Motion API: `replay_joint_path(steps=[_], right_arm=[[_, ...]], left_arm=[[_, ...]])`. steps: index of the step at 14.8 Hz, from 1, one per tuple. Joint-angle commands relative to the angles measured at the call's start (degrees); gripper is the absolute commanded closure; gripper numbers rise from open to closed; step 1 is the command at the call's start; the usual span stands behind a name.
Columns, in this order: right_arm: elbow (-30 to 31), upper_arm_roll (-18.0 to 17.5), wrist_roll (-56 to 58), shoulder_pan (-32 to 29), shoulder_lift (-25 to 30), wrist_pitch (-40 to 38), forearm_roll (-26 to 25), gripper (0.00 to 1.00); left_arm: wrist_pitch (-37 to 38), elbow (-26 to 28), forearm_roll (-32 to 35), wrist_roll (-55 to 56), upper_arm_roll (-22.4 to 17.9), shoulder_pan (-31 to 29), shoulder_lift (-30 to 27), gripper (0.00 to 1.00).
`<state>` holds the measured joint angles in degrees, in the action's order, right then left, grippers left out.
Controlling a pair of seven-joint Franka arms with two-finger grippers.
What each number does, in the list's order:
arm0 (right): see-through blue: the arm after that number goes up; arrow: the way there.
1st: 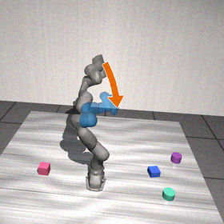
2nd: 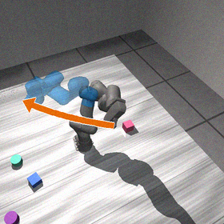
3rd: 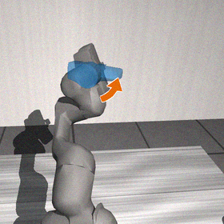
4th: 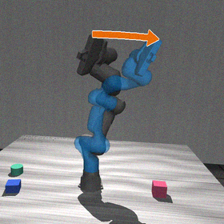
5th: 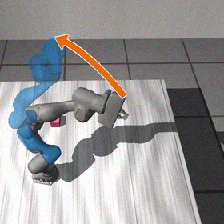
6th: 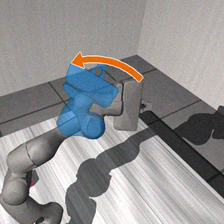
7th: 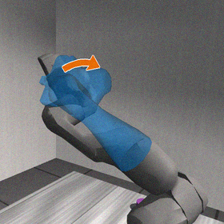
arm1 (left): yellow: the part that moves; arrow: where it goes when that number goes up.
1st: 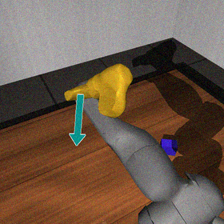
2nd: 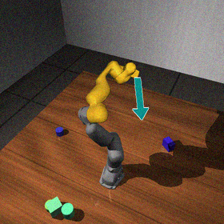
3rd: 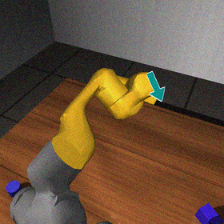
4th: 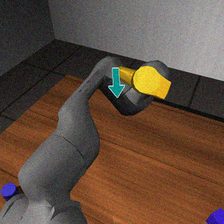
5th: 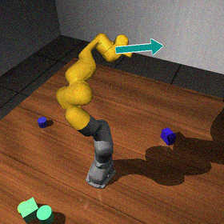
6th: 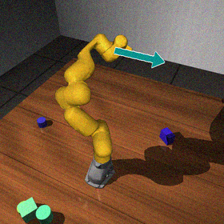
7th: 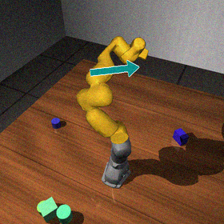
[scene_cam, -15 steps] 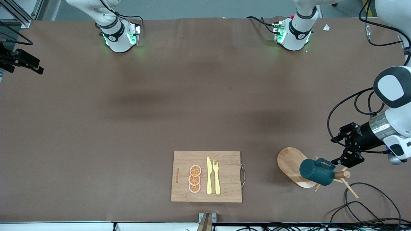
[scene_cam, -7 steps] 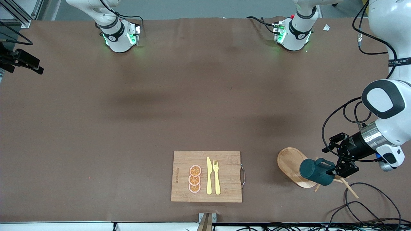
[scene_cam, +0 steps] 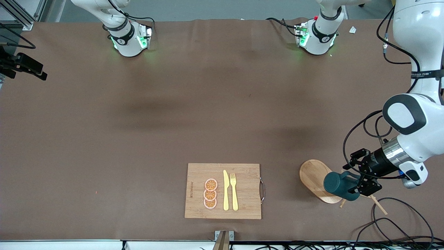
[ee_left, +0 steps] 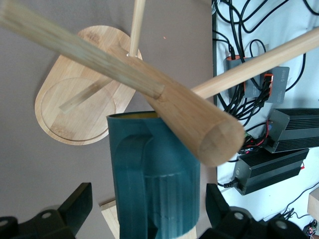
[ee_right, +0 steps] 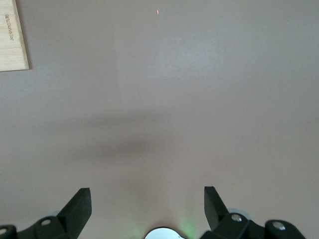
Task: Transfer cup from left to right arm and place
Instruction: 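Lower the left gripper around the teal mug body and close it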
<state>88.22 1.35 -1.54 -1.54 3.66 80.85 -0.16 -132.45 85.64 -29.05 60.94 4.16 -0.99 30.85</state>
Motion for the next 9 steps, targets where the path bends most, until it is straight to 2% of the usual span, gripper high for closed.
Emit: replay_joint_path(steps=[1,9], right_arm=[[1.1,-0.3,0.7,-0.6,1.1,-0.1,0.8,0.00],[1.1,-0.2,0.7,-0.6,1.1,-0.1,0.8,0.00]], left_arm=[[-0.7,-0.8,-1.0,0.7,-0.1,0.4,0.8,0.00],[-3.1,-0.9,-1.4,0.6,0.8,0.4,2.3,0.01]])
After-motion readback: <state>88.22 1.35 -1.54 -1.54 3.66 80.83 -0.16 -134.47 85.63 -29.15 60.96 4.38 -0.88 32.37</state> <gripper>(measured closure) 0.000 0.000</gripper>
